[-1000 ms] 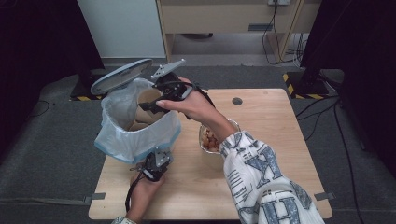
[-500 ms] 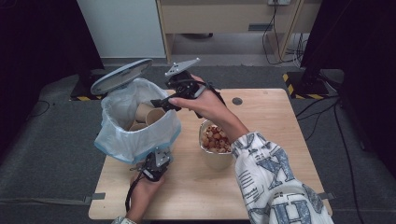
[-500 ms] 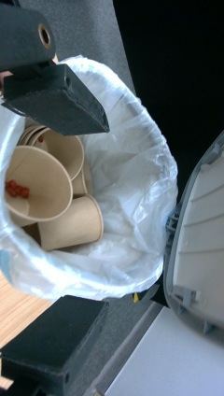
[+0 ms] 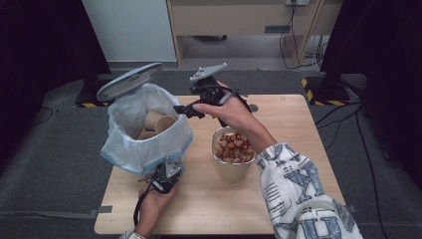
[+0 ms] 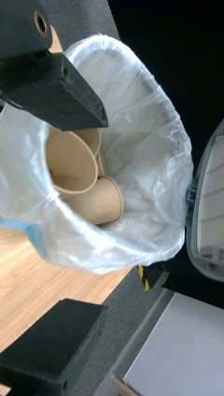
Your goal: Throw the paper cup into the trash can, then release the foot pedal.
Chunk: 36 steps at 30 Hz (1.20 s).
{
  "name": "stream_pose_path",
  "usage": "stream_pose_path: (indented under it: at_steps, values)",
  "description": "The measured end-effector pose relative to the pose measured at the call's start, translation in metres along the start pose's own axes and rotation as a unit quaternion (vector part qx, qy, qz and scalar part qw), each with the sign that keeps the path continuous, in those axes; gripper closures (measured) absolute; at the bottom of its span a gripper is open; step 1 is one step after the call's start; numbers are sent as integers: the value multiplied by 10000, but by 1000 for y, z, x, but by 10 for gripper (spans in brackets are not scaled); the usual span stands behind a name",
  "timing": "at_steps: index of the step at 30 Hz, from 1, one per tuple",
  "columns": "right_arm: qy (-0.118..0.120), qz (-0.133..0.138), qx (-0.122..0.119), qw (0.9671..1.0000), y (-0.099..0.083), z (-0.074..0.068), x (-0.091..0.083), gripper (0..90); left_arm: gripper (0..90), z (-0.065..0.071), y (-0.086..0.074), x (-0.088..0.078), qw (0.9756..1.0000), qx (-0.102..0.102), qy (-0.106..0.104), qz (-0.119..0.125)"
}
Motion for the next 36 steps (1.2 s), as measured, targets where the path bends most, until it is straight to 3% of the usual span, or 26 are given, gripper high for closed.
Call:
stream_pose_path:
  at_steps: [24, 36]
  values:
    - [-254, 17, 239, 9994, -24, 29, -33, 79, 892, 0, 0, 0, 10000, 6, -7, -3]
    - [-526, 62, 416, 9977, -43, 51, -61, 76, 891, 0, 0, 0, 10000, 11, 9, -1]
Point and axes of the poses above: each handheld gripper's, and its own axes: x roughly forward along the jaws, y roughly out of its top, z roughly to its right, the point moved 5 cm from there along x, roughly forward along the jaws, and after that the axes turned 2 degrees about -z, right-handed, at the moved point
